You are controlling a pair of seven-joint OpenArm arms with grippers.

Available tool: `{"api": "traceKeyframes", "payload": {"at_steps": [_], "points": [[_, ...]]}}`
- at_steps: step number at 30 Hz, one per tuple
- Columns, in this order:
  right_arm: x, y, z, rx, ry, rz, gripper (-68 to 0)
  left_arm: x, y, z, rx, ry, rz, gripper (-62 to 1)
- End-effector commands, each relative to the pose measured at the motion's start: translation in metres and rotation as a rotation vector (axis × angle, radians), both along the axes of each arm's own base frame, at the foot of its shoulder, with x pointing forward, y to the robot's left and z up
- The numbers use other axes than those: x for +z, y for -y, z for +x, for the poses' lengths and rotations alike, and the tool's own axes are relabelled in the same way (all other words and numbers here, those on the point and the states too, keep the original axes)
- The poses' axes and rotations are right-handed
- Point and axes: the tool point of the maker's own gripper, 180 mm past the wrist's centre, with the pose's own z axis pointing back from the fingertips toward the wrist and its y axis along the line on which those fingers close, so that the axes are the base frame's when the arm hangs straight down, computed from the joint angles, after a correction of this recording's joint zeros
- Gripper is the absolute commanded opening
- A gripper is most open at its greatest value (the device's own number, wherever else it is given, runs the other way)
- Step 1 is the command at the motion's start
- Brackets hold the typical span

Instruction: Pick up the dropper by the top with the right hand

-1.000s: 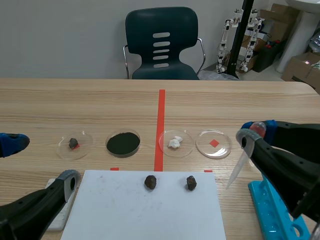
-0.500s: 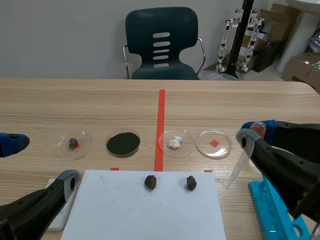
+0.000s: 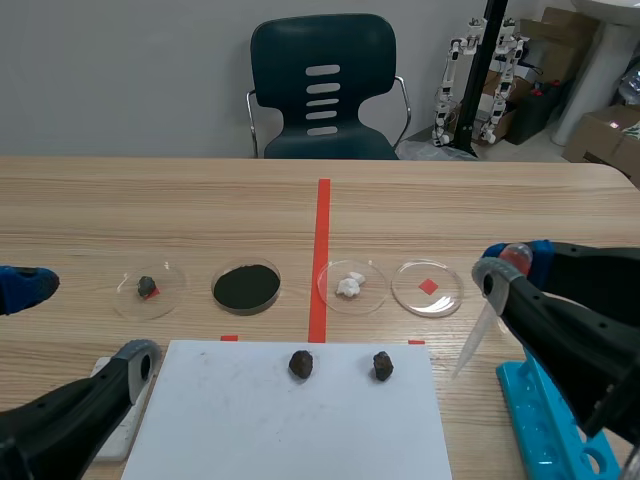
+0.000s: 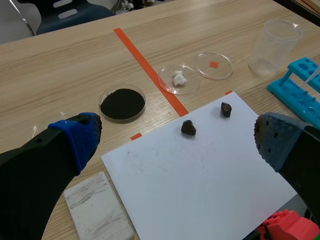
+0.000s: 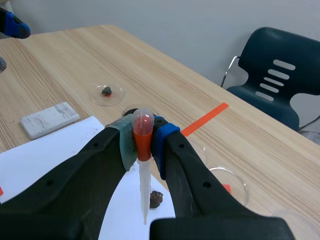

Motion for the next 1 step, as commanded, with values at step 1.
{"api": "traceKeyframes", "payload": {"at_steps": [1], "points": [[0.0047,0.0,0.0002,0.001,0.011,0.019,-62.7,0.0045,0.0024,0.0,0.002,0.011,-0.025,1.4]]}}
